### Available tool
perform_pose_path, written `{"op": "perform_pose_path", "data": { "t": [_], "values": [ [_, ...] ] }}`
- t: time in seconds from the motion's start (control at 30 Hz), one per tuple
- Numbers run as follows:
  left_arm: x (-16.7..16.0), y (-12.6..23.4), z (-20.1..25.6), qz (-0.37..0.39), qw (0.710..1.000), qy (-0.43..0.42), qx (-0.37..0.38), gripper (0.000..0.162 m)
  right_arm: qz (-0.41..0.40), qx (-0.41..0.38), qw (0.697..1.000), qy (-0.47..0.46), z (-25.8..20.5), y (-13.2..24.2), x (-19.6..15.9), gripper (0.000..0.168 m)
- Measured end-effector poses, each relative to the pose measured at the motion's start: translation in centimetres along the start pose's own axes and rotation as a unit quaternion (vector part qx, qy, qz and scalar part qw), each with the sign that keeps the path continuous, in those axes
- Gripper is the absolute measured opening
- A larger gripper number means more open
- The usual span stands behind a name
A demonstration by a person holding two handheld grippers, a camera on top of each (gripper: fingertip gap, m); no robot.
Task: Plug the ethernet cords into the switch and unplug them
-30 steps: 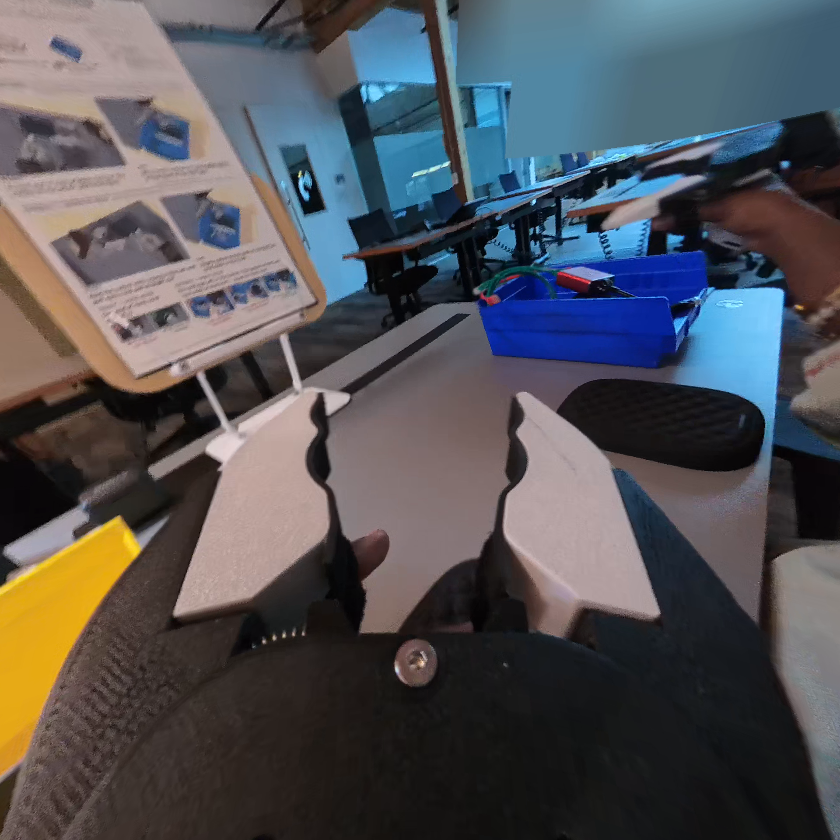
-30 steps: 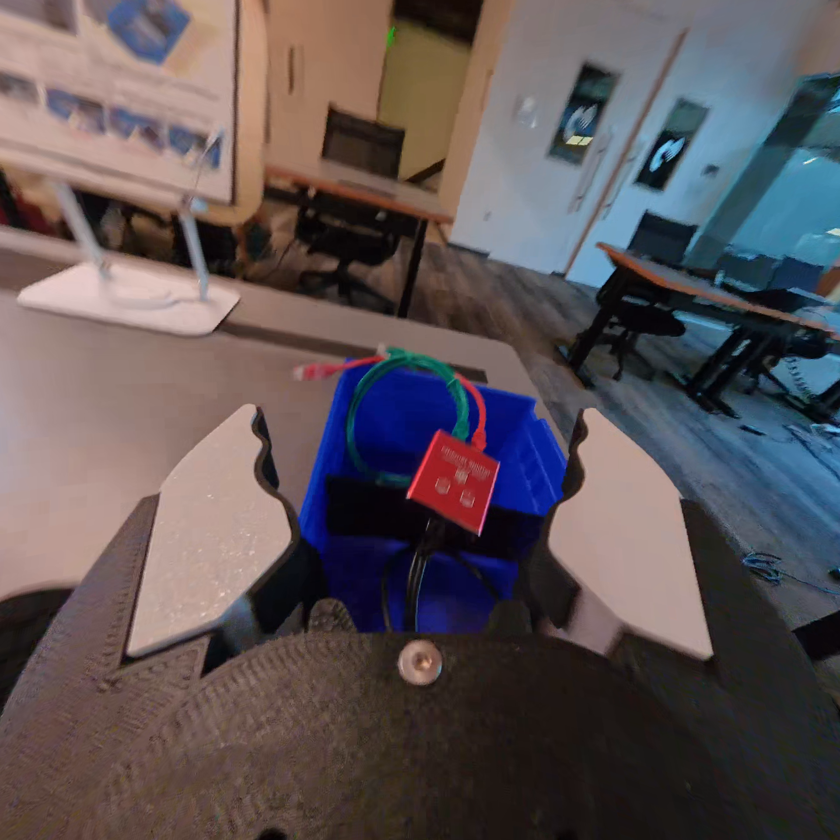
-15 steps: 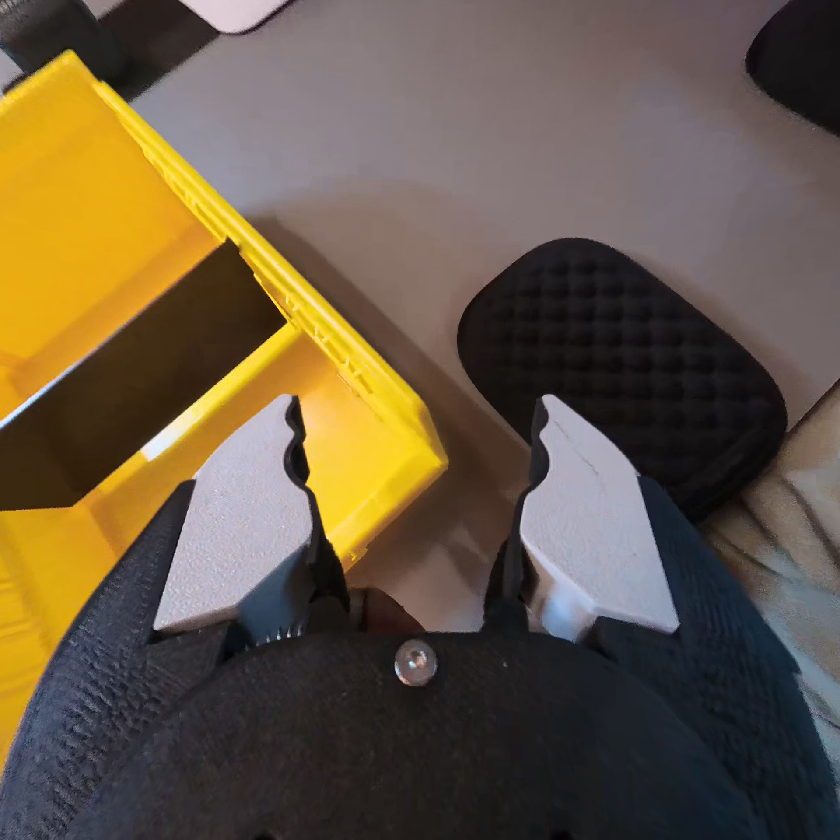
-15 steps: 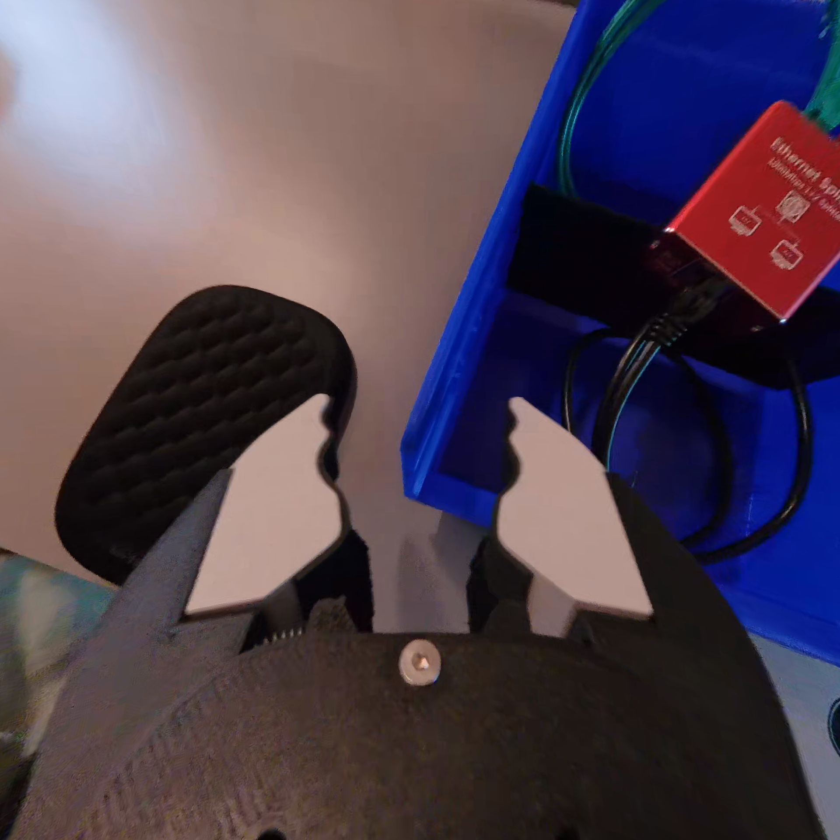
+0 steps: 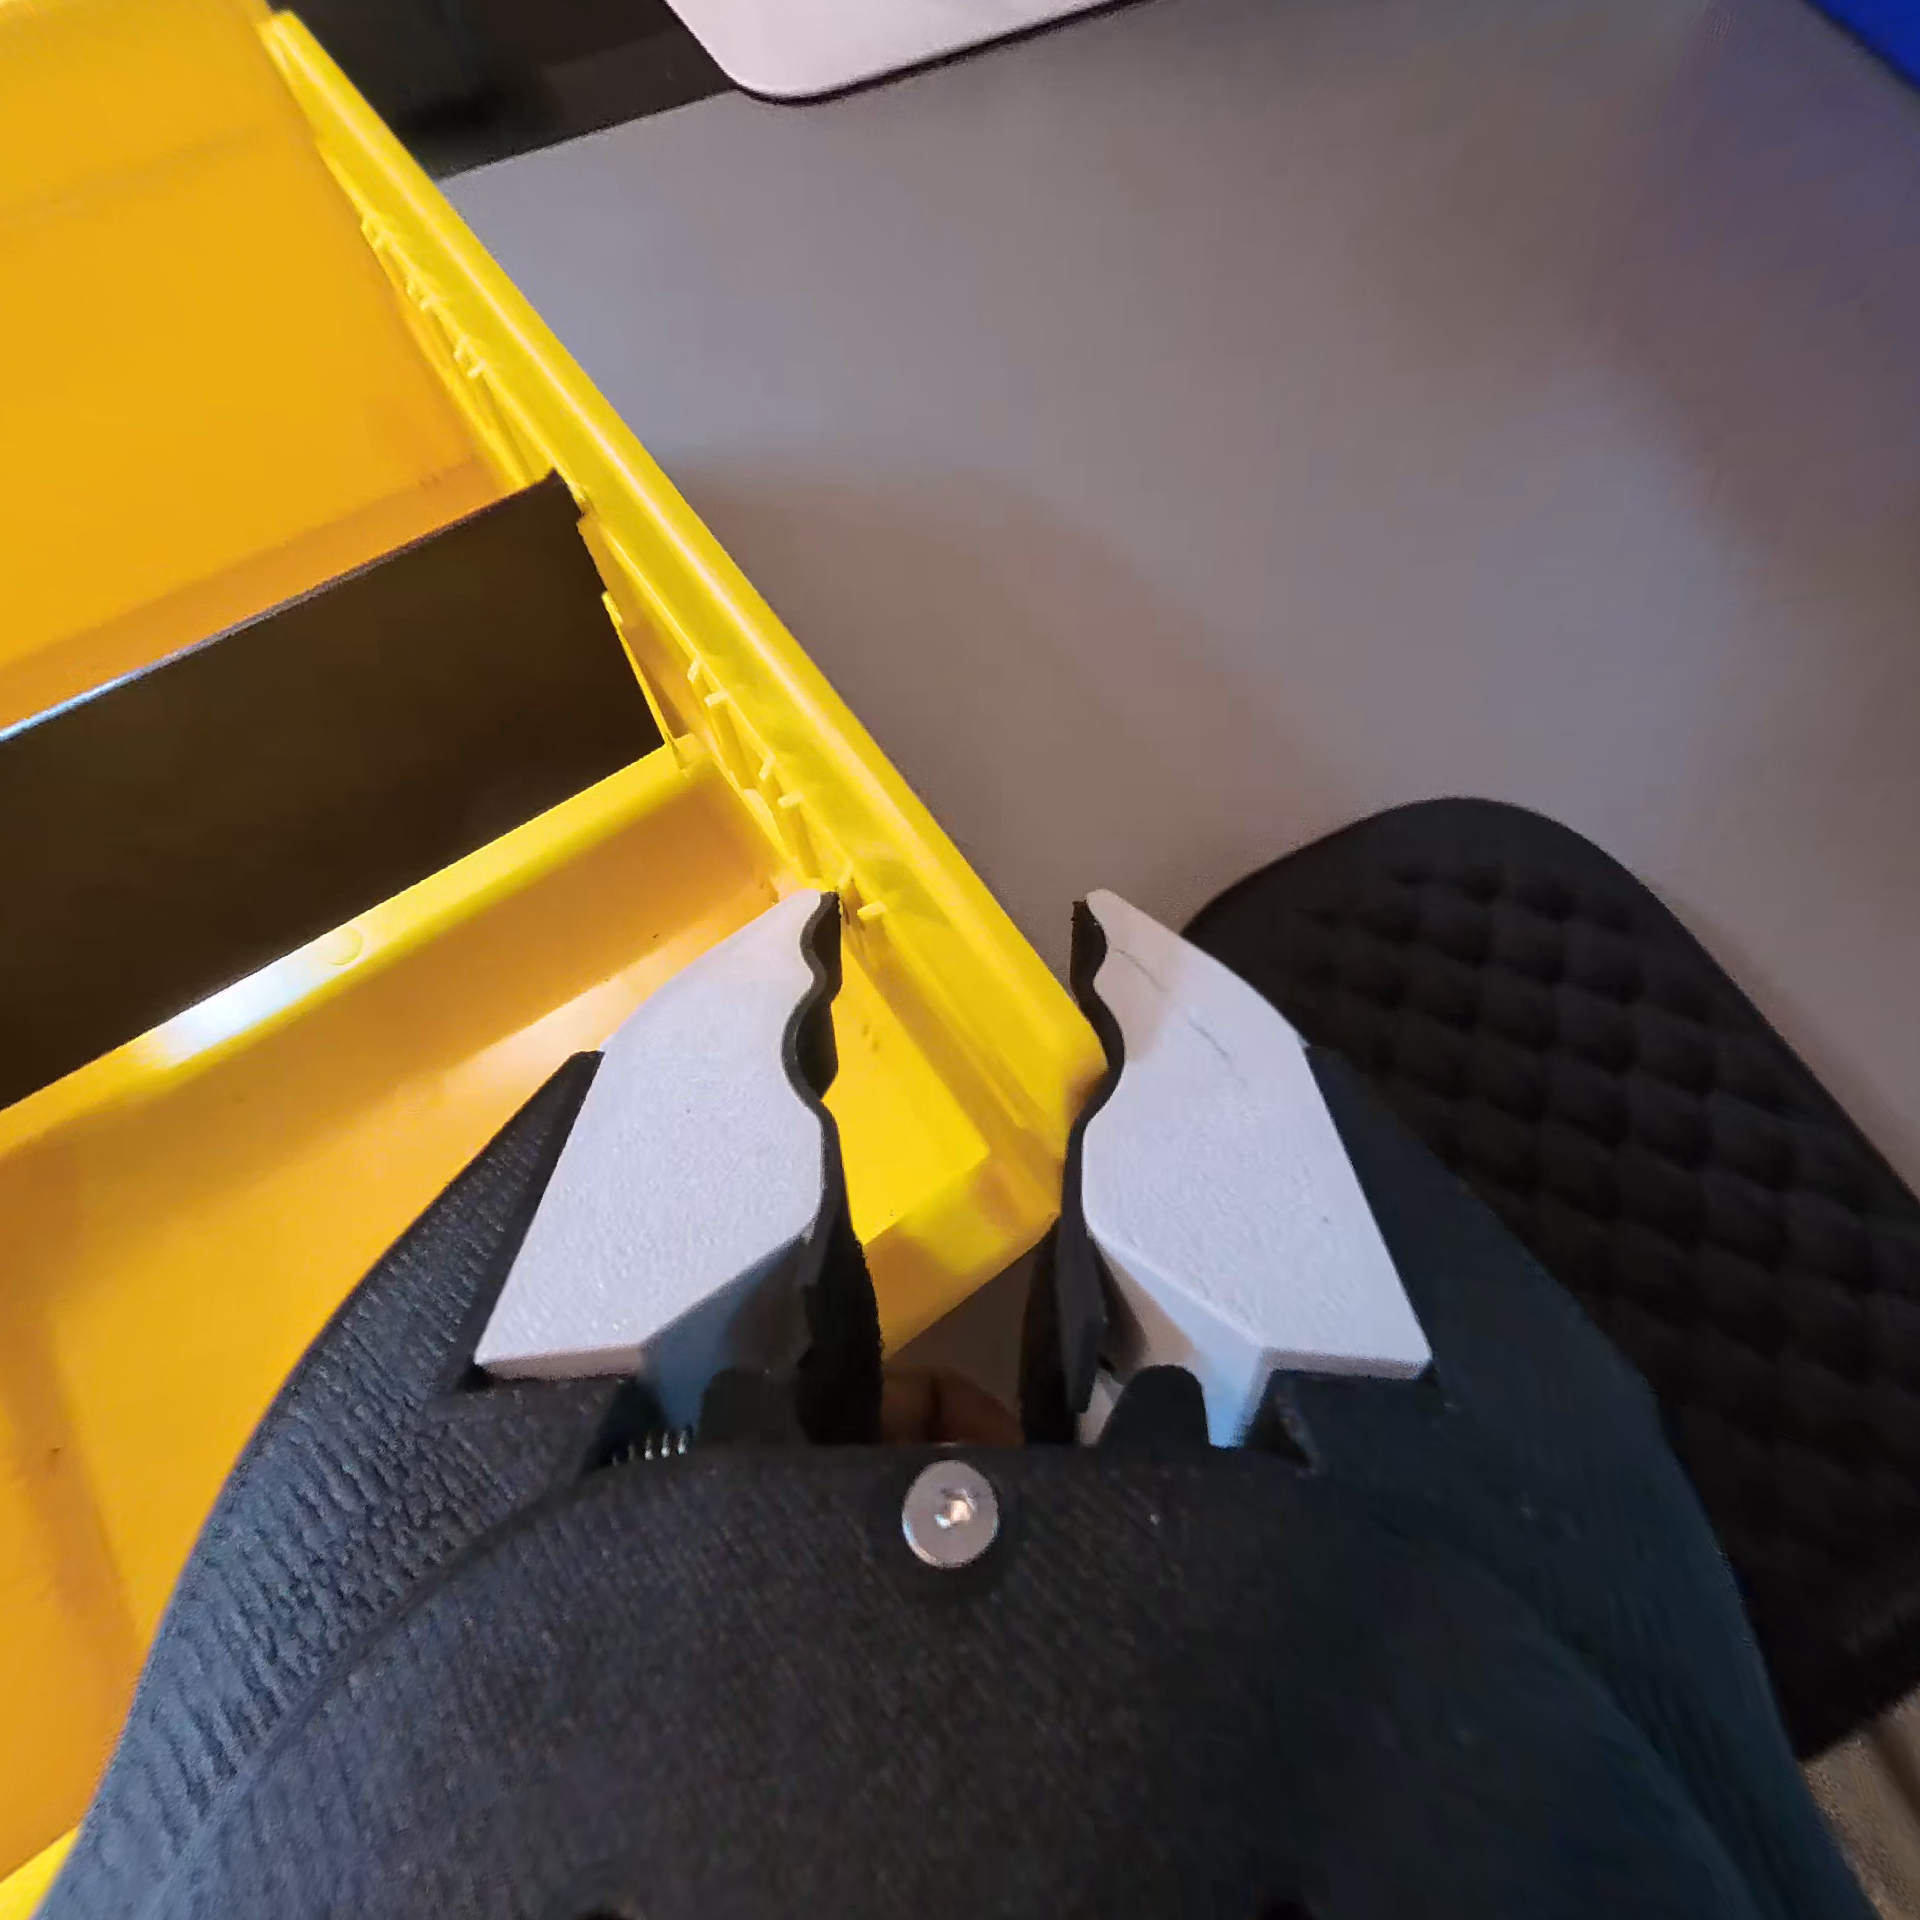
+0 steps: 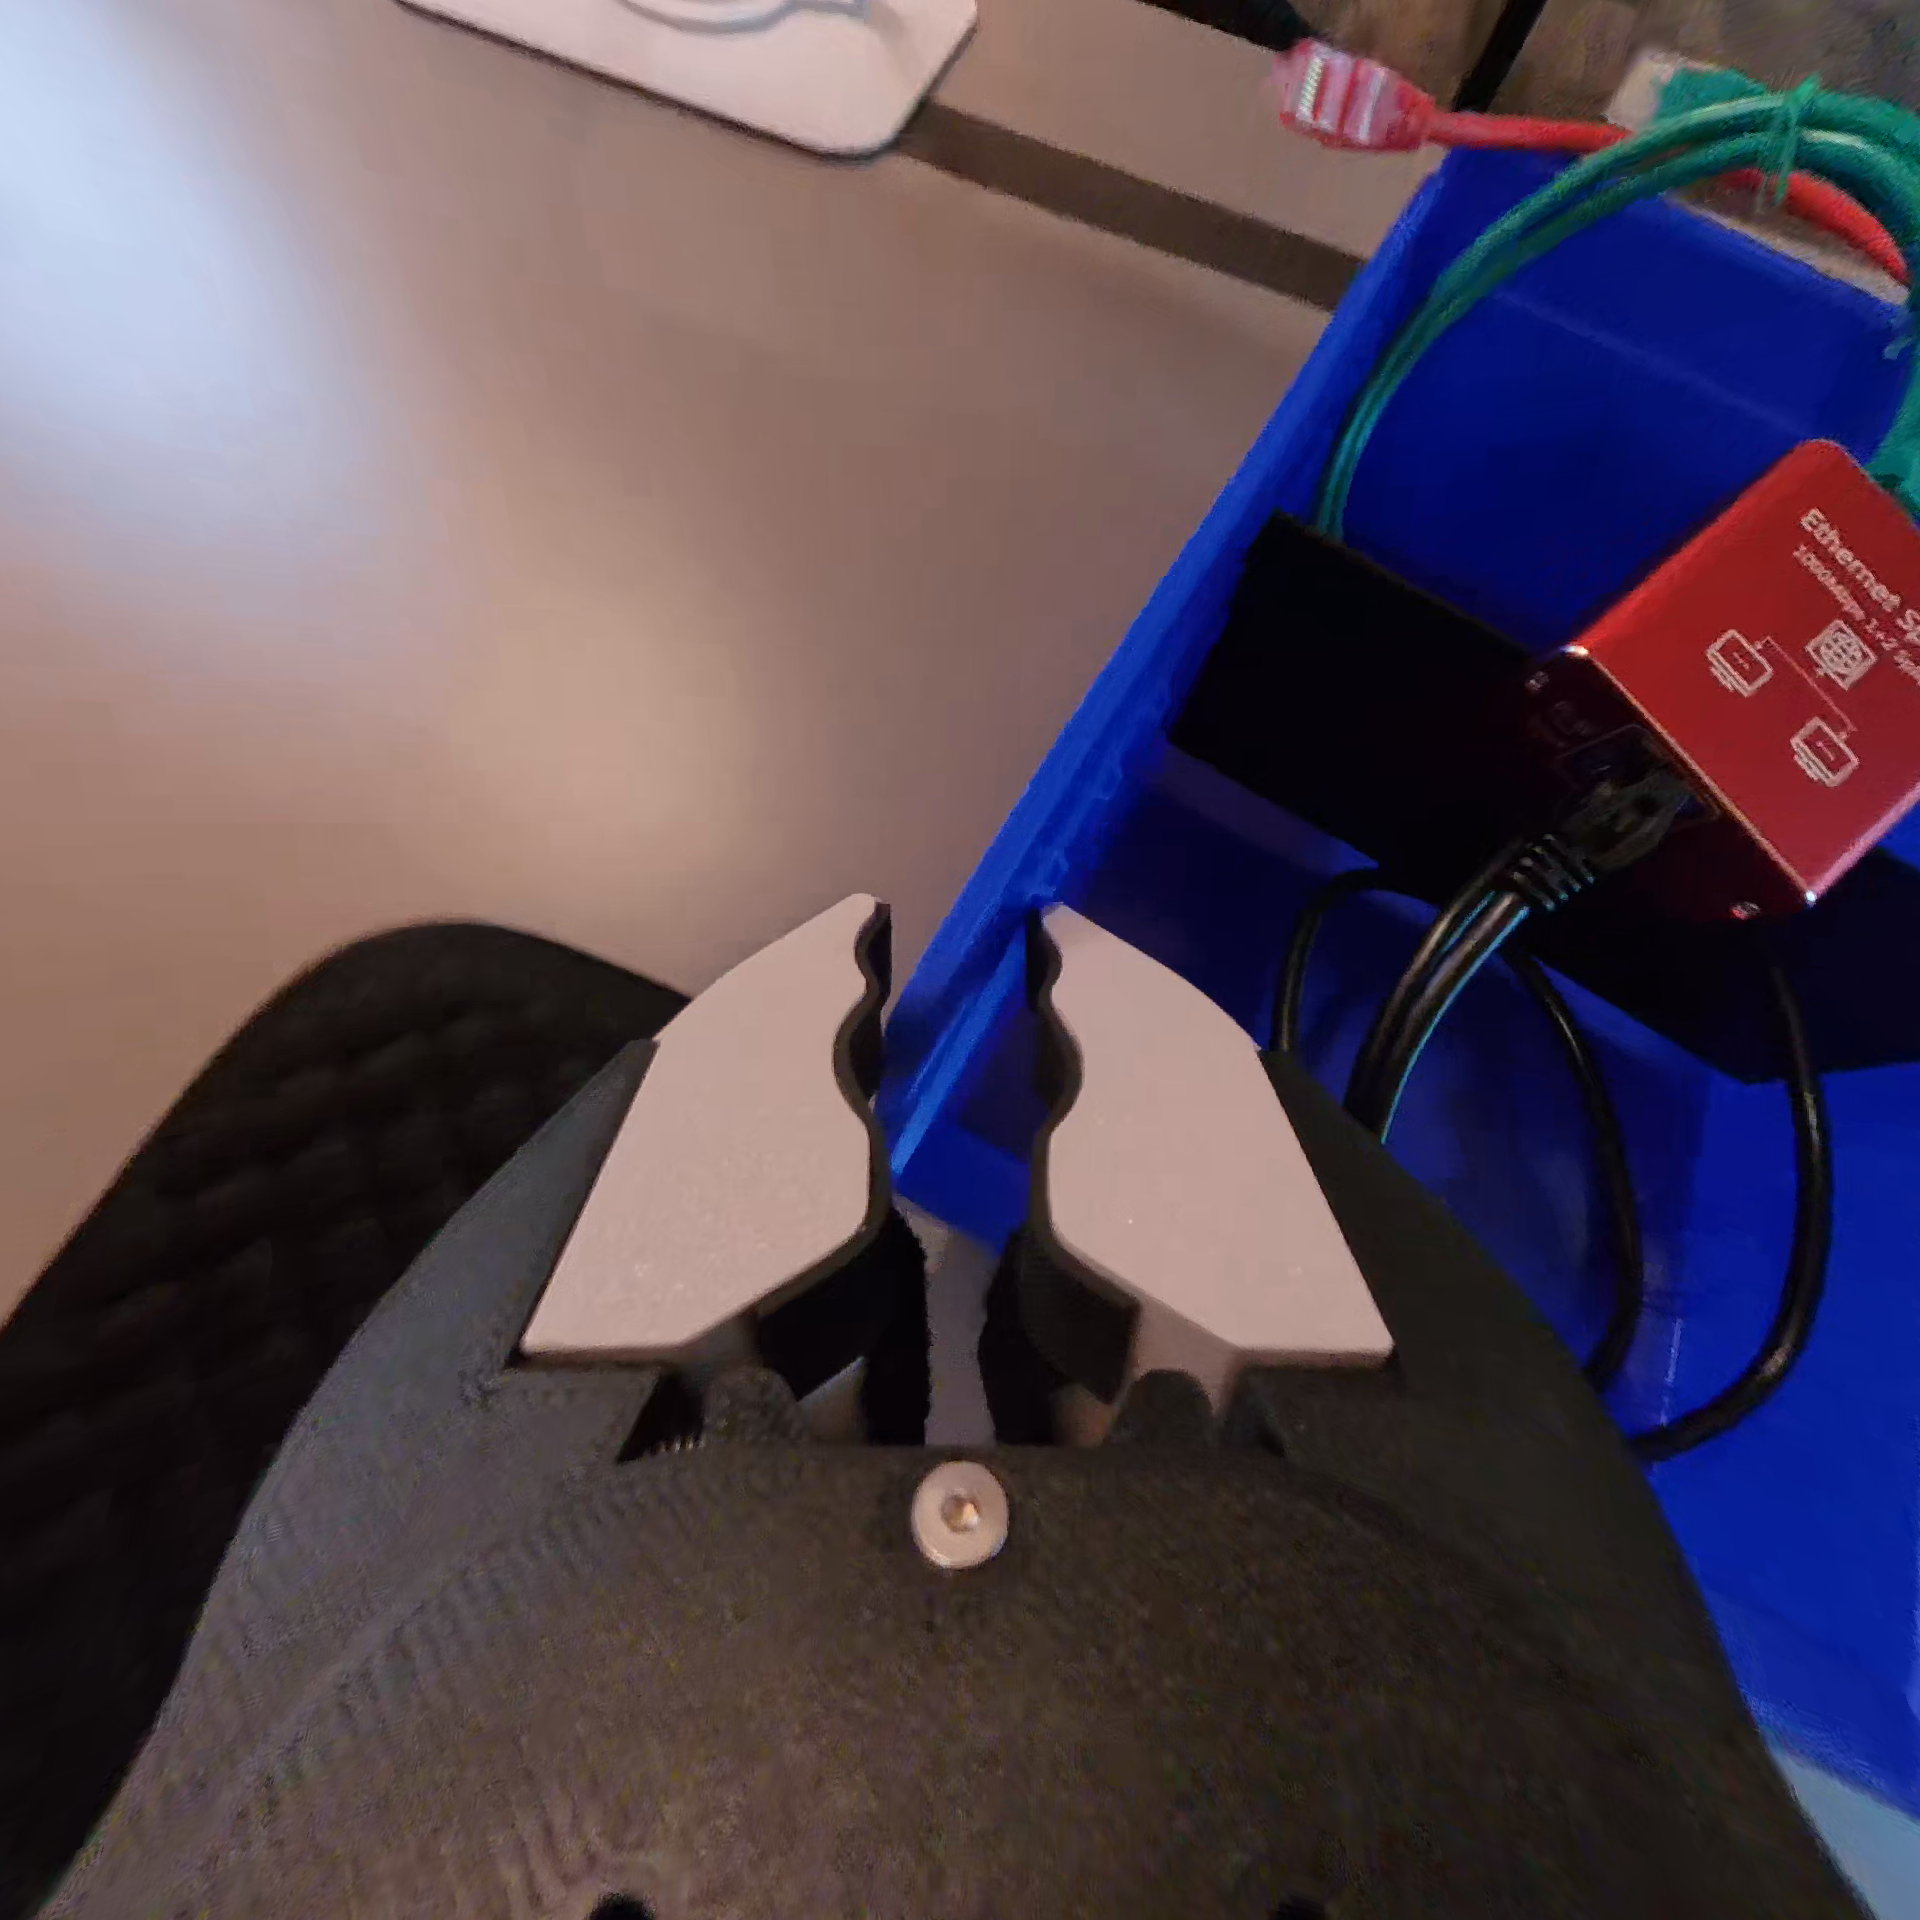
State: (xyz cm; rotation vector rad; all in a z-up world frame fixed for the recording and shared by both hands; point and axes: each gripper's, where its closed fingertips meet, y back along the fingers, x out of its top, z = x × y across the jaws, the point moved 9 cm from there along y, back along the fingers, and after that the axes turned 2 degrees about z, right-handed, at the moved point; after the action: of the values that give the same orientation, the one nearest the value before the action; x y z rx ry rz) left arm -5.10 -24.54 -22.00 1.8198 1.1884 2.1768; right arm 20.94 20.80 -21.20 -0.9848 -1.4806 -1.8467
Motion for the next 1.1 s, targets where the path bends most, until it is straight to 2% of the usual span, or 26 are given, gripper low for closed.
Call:
{"op": "perform_pose_path", "data": {
  "t": [0.1, 0.27, 0.43, 0.77, 1.1],
  "values": [
    [0.1, -0.6, 0.1, 0.018, 1.0, 0.013, 0.01, 0.043, 0.022, 0.004, 1.0, 0.006, -1.6, -2.1, 1.3, 0.027],
    [0.1, -1.0, 0.0, 0.036, 0.999, 0.027, 0.007, 0.045, -0.016, -0.022, 0.998, 0.058, -4.5, -4.3, 3.6, 0.028],
    [0.1, -1.1, -0.1, 0.048, 0.998, 0.034, -0.003, 0.047, -0.027, -0.011, 0.994, 0.109, -7.8, -6.0, 5.3, 0.028],
    [0.2, -1.0, 0.3, 0.037, 0.999, -0.01, 0.037, 0.04, 0.02, 0.08, 0.984, 0.161, -16.3, -8.3, 7.9, 0.028],
    [0.0, -0.9, 0.1, 0.062, 0.998, 0.017, 0.007, 0.048, 0.085, 0.191, 0.958, 0.196, -26.4, -10.4, 10.3, 0.029]
  ]
}}
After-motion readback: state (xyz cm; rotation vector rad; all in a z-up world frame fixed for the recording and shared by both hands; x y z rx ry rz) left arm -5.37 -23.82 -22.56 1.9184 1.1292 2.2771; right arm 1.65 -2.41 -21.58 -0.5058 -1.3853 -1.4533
